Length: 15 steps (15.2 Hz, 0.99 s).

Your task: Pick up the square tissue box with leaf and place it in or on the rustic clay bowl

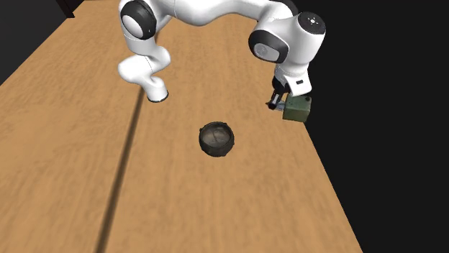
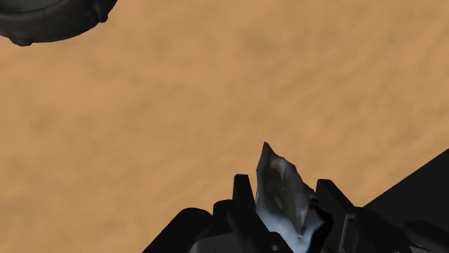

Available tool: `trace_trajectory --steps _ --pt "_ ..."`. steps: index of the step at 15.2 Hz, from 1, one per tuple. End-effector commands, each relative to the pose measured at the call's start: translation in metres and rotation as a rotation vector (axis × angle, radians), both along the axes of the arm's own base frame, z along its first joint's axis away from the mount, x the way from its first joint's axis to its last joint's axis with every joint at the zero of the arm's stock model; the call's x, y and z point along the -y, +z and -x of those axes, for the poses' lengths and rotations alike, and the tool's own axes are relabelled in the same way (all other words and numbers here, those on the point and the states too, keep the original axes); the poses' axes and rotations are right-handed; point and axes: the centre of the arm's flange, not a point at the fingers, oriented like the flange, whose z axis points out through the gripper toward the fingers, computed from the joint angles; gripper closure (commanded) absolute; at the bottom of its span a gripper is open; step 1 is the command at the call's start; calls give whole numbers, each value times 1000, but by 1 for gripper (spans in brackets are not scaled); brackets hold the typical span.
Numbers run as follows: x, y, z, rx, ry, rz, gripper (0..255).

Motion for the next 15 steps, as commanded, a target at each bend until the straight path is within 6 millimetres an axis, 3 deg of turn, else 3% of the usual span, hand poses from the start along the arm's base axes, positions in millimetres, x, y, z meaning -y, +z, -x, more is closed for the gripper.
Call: trace_trajectory --steps 1,2,15 --pt "0 12 1 1 0 0 255" --pt "0 16 1 1 0 0 255" --pt "169 19 31 1 0 0 255"
